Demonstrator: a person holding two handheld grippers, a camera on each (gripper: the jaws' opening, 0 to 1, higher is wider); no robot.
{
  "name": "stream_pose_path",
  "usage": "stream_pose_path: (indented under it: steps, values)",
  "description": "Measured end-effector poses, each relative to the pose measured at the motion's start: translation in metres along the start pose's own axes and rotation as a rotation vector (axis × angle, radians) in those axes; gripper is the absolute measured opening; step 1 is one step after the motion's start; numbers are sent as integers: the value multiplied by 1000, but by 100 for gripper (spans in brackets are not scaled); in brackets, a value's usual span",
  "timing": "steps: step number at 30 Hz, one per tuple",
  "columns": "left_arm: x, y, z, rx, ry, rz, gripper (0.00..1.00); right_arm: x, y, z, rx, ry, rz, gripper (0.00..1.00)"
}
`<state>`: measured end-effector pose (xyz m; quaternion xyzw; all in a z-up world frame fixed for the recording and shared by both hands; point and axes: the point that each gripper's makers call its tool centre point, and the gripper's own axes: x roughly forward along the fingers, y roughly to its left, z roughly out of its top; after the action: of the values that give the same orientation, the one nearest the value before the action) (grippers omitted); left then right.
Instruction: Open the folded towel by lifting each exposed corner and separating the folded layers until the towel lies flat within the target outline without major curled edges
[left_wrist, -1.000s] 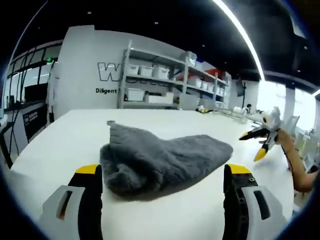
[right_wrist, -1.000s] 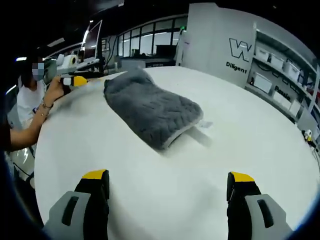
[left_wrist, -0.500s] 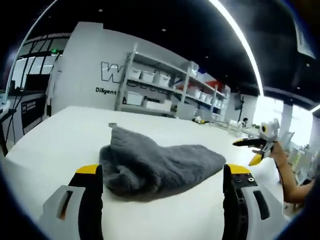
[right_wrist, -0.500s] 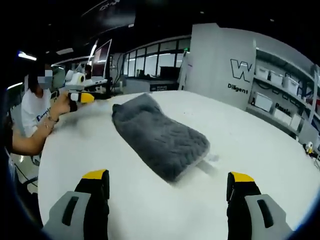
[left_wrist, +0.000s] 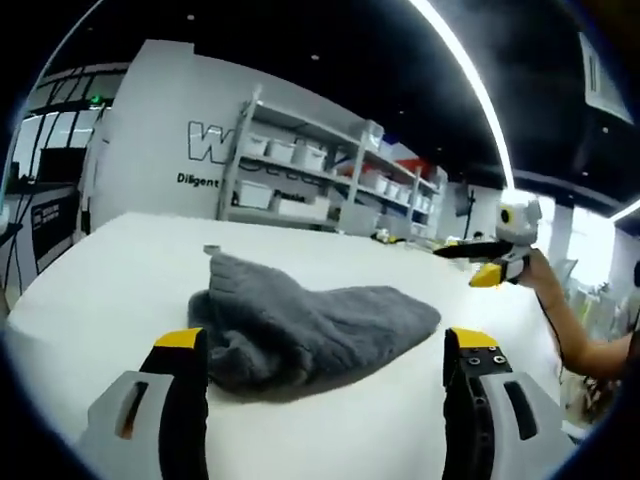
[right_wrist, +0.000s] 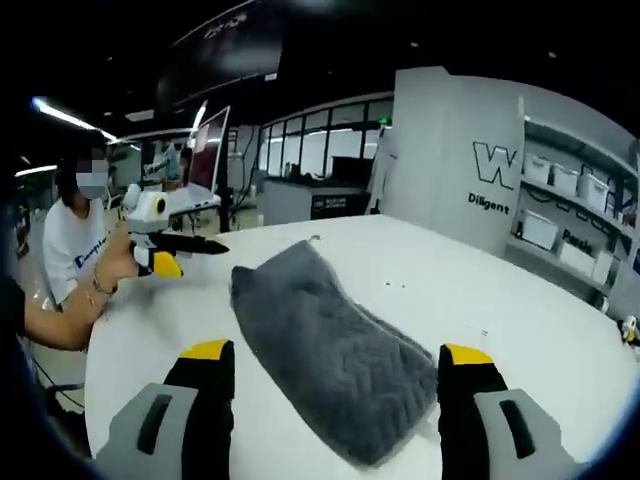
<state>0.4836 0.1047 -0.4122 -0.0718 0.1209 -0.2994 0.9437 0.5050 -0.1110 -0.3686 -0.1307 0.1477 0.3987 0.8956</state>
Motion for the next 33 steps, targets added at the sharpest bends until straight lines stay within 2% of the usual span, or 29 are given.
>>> stream_pose_path:
  steps: [3, 6, 11, 14, 22, 25, 27, 31, 33]
  values:
    - [2, 0, 0, -23, 2, -22, 96, 26, 1, 13, -31, 12, -6, 76]
    - [2, -4, -4, -42, 20, -55, 96, 49, -1, 19, -56, 19, -7, 69]
    - [1, -3, -6, -44, 21, -50, 96, 80, -14, 21, -115, 60, -30, 67]
    - [1, -3, -10, -27, 46, -42, 96, 100, -19, 27, -131, 72, -44, 65]
    - [2, -8, -15, 26, 89, -60, 96, 138, -10, 33, -151, 98, -19, 52]
    - [2, -10, -16, 74, 100, -48, 96, 161, 8, 38, -118, 99, 68, 48]
    - [2, -9, -17, 75, 106, -51, 96, 171, 17, 41, -100, 87, 103, 43]
    - [2, -11, -19, 61, 113, -72, 95, 185, 23, 39, -150, 99, 94, 38]
    - [3, -11, -20, 60, 111, -72, 95, 197, 33, 34, -97, 92, 134, 35]
